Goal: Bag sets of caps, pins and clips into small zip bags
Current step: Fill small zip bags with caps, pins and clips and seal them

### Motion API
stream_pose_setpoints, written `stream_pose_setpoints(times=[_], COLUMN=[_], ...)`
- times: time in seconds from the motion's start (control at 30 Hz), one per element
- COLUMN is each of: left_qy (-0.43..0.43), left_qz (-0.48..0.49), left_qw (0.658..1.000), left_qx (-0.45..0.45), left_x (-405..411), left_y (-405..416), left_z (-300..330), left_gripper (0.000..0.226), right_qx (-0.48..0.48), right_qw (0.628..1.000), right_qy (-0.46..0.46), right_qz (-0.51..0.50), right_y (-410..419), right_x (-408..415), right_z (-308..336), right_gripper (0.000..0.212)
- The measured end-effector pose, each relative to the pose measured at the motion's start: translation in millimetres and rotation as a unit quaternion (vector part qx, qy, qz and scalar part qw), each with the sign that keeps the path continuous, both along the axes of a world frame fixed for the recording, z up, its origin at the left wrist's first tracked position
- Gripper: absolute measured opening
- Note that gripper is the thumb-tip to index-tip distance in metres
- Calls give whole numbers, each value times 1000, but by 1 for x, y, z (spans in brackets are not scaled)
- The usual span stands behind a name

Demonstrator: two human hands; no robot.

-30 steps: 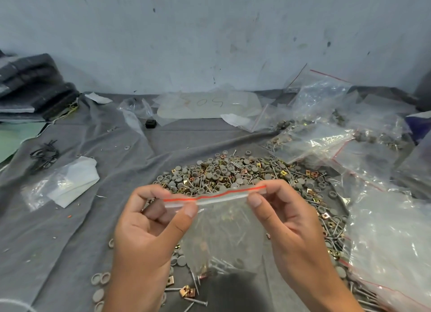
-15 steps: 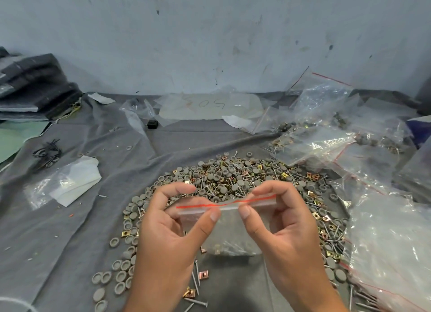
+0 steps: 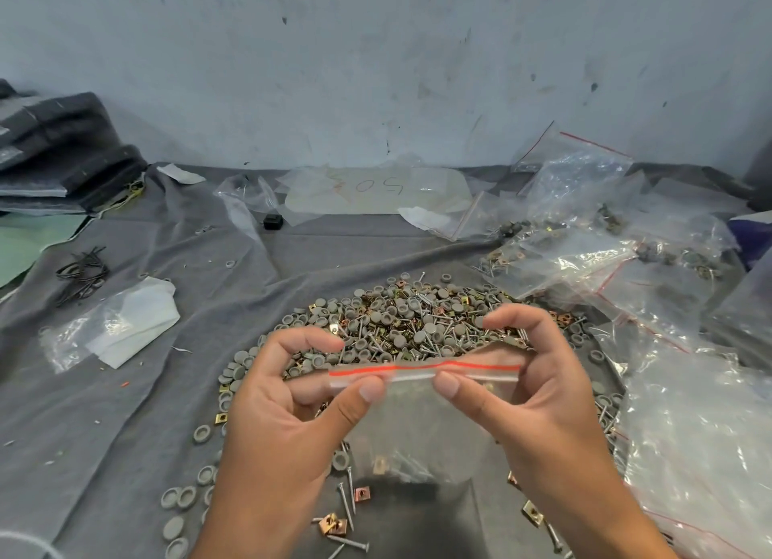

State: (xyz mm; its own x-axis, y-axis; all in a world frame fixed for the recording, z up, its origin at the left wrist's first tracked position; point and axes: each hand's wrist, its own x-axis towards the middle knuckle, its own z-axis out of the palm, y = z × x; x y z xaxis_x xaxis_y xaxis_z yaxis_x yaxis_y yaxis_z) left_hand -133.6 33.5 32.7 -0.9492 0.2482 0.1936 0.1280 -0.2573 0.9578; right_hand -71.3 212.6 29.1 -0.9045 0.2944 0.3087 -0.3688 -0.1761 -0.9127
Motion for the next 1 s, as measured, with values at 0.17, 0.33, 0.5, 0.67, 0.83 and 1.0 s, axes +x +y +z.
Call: stream_pose_setpoints(times=[0.17,0.33,0.5,0.67,0.83,1.0], left_qy=[-40,-72,-79,12,87,53], left_qz=[-39,-61,-18,0,39,-22], left_qw=[997,991,993,999,987,989], left_qx=[49,99,89,-38,-130,-135], left_x=[-2,-3,0,9,7,2], left_y=[-2,-3,4,12,11,1], left_z=[-4,-1,2,0,-11,-10], left_gripper=[53,57,71,70,61,55], right_qx=[-15,-3,-37,77,143,84], right_qw=[999,997,996,994,987,992], right_qy=[-25,-51,-54,-64,-68,-77], right_qz=[41,52,63,41,-11,45], right_y=[9,20,9,-1,-3,5], right_x=[3,5,4,5,5,8], right_z=[2,7,3,0,-4,-1], right_gripper=[33,33,28,48,50,47])
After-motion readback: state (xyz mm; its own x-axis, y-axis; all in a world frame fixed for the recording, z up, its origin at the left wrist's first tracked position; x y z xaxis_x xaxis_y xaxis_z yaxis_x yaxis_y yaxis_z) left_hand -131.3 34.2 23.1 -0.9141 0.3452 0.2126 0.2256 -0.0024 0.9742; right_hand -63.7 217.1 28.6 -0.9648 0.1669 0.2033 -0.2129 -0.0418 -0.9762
